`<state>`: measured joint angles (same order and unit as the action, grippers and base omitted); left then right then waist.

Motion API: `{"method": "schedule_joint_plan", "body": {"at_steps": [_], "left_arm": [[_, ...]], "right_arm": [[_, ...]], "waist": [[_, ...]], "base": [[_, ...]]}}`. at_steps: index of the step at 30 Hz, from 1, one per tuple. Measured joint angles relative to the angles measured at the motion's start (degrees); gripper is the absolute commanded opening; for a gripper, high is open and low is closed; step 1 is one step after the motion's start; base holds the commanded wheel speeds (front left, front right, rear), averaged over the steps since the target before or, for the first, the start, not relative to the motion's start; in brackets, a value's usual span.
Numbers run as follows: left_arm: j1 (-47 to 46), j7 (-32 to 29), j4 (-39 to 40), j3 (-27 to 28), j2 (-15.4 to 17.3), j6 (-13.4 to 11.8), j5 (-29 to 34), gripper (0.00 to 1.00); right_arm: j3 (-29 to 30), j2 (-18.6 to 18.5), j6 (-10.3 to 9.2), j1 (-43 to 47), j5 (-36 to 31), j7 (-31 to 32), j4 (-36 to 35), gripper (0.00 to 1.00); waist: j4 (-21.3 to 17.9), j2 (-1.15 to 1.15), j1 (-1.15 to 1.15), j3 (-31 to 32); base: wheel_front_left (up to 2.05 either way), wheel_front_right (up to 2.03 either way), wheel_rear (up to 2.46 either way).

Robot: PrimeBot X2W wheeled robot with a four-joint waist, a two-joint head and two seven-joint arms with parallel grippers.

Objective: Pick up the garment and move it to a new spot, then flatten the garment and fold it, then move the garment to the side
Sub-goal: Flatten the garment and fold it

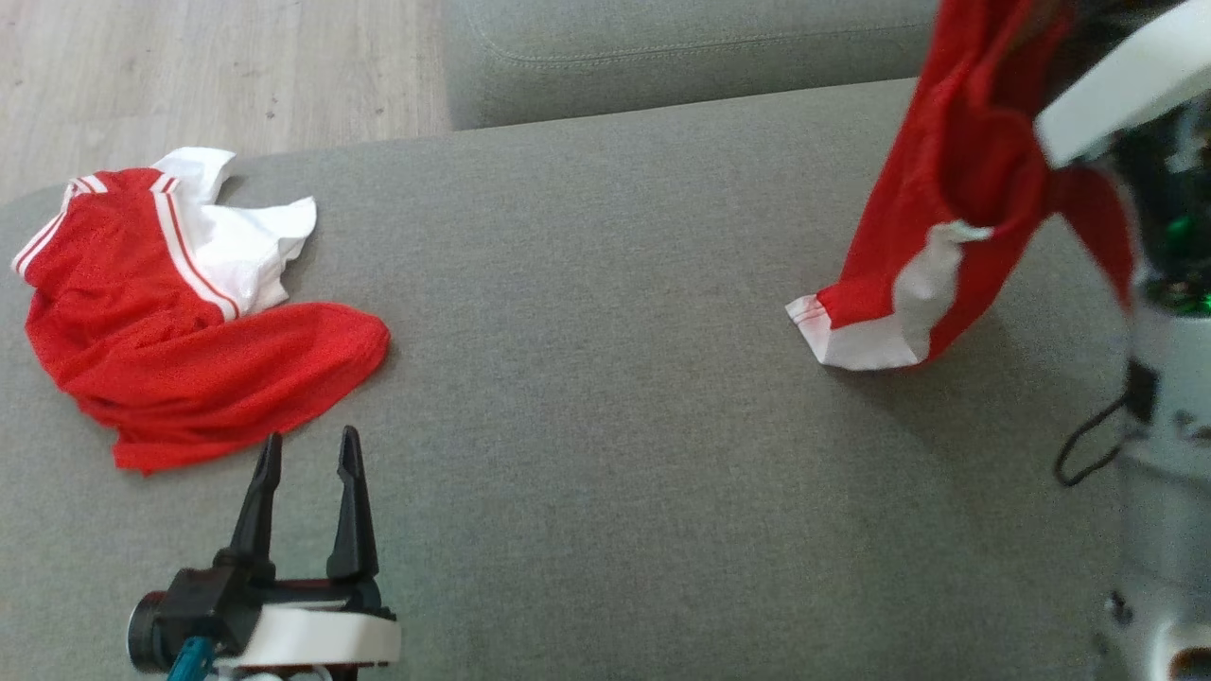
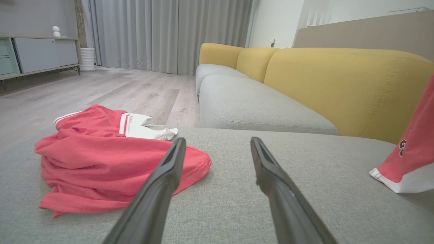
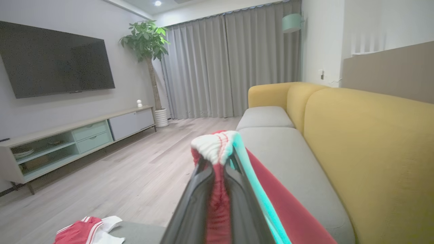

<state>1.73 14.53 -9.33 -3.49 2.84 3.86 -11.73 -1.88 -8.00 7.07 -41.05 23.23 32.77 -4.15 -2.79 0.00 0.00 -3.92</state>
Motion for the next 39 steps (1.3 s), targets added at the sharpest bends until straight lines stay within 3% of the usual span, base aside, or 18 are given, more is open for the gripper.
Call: {"method": "schedule_joint_plan", "body": {"at_steps": [5, 15, 23, 28, 30, 31, 32, 39], "left_arm": [[0.02, 0.00, -0.12, -0.23, 0.00, -0.15, -0.22, 1.00], [0.04, 0.00, -0.78, -0.90, 0.00, -0.24, -0.40, 1.00], [0.23, 0.00, -1.37, -0.63, 0.00, 0.19, -0.38, 1.00], [1.16, 0.00, -1.76, -0.87, 0.00, 0.18, -0.41, 1.00], [1.08, 0.00, -1.90, -1.00, 0.00, 0.18, -0.41, 1.00], [1.06, 0.00, -2.01, -1.00, 0.00, 0.18, -0.41, 1.00], [1.06, 0.00, -2.13, -0.97, 0.00, 0.18, -0.41, 1.00], [1.10, 0.00, -2.60, -0.43, -0.01, 0.09, -0.89, 1.00]], "right_arm": [[-6.79, 2.47, 0.00, 4.60, 1.83, -0.07, 0.77, 0.00], [-28.97, 3.88, -0.01, 25.33, 9.16, -5.60, 12.02, 0.00], [-39.92, 3.88, -0.01, 26.37, 15.05, -12.03, 16.99, 0.00], [-46.30, 3.90, -0.01, 25.25, 14.81, -14.92, 21.35, 0.00], [-48.12, 3.89, -0.01, 24.20, 14.55, -16.22, 22.08, 0.46], [-48.67, 3.91, -0.01, 23.62, 14.71, -16.64, 22.41, 0.96], [-49.14, 3.89, -0.01, 23.12, 14.79, -16.96, 22.69, 1.00], [-49.99, 3.88, -0.01, 21.15, 12.25, -19.07, 22.86, 1.00]], "waist": [[0.64, 0.00, 0.00, 0.22], [3.13, 0.00, 0.00, 0.21], [4.07, 0.00, 0.00, 0.53], [4.15, 0.00, 0.00, 0.68], [4.25, 0.00, 0.00, 0.56], [4.27, 0.00, 0.00, 0.52], [4.25, 0.00, 0.00, 0.49], [3.48, 0.00, 0.00, 0.54]], "base": [[0.00, 0.00, 0.00], [0.00, 0.00, 0.00], [0.00, 0.00, 0.00], [0.00, 0.00, 0.00], [0.00, 0.00, 0.00], [0.00, 0.00, 0.00], [0.00, 0.00, 0.00], [0.00, 0.00, 0.00]]}}
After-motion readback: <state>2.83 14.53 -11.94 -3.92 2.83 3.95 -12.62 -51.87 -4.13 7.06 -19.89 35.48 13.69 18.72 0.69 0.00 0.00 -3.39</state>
